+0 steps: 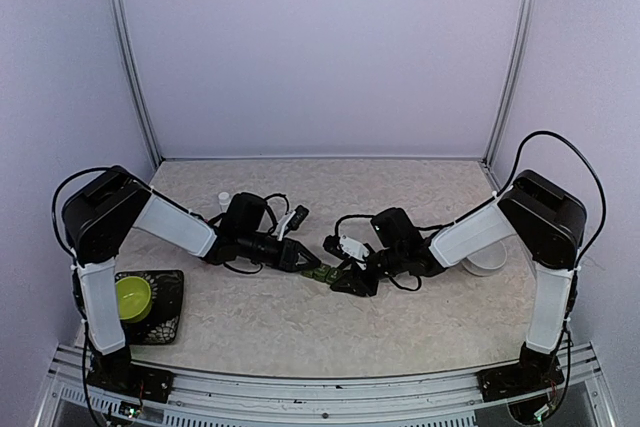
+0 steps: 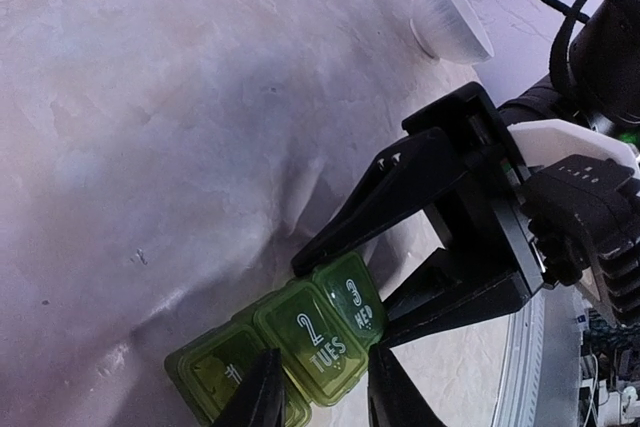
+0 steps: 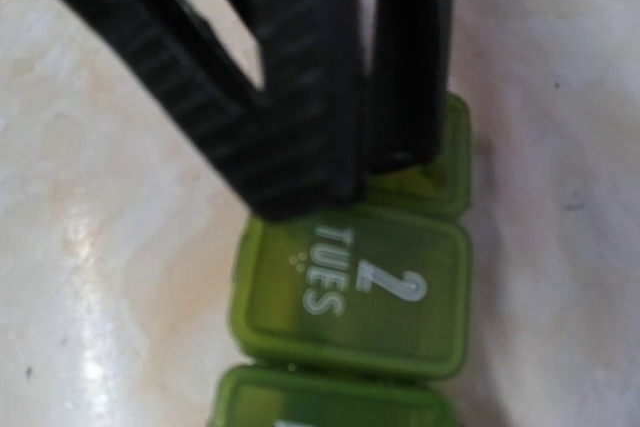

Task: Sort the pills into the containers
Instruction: Close the lid of the pill container.

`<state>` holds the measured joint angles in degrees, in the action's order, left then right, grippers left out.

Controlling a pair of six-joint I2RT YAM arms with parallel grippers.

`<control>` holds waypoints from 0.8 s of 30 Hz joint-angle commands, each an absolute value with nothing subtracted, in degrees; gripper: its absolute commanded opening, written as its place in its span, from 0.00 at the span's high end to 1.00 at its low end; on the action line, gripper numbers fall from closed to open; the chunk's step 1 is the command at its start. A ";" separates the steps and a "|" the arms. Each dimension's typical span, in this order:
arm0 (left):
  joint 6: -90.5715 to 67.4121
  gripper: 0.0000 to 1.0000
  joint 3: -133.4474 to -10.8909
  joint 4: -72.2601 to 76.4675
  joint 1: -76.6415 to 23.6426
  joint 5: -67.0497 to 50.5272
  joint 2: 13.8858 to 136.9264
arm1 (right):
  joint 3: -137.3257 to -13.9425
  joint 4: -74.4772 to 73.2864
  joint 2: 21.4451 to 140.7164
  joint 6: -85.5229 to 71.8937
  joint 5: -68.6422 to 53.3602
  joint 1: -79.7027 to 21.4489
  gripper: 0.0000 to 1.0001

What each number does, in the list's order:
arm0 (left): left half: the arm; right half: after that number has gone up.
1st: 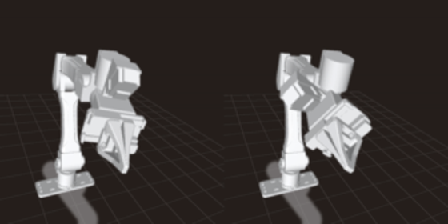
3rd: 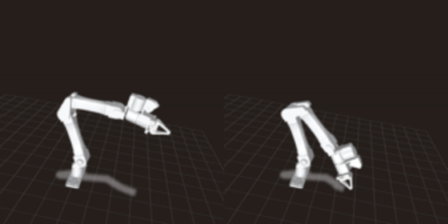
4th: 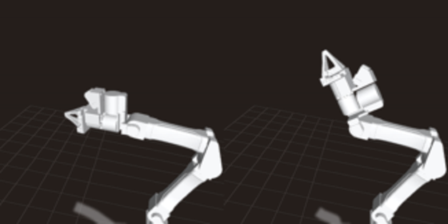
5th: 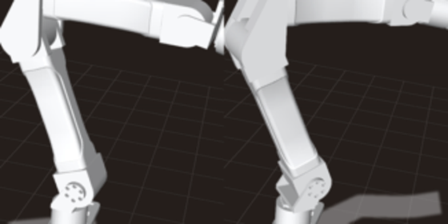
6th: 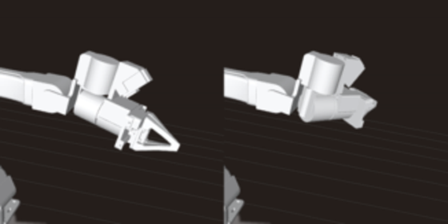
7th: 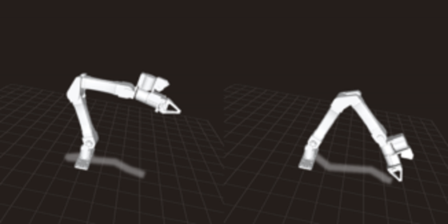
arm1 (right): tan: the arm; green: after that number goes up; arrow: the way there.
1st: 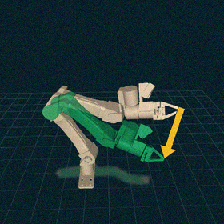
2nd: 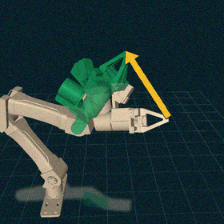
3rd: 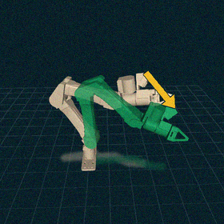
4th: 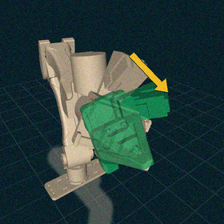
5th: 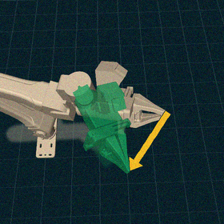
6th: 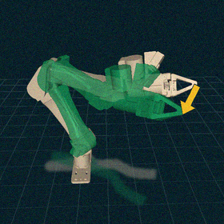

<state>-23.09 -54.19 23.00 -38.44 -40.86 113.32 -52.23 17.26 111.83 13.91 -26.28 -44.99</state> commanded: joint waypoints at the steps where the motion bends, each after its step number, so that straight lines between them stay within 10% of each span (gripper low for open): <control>1: -23.24 0.74 -52.52 22.51 -39.28 -37.24 110.78 | -52.47 16.09 110.72 14.01 -25.00 -45.44 0.65; 24: -29.85 1.00 -45.81 25.54 -41.48 -25.95 110.51 | -52.47 15.90 110.56 14.05 -24.86 -45.44 0.65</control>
<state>-28.36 -48.66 26.98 -41.19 -29.39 110.85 -52.23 17.26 111.81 14.11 -25.89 -44.99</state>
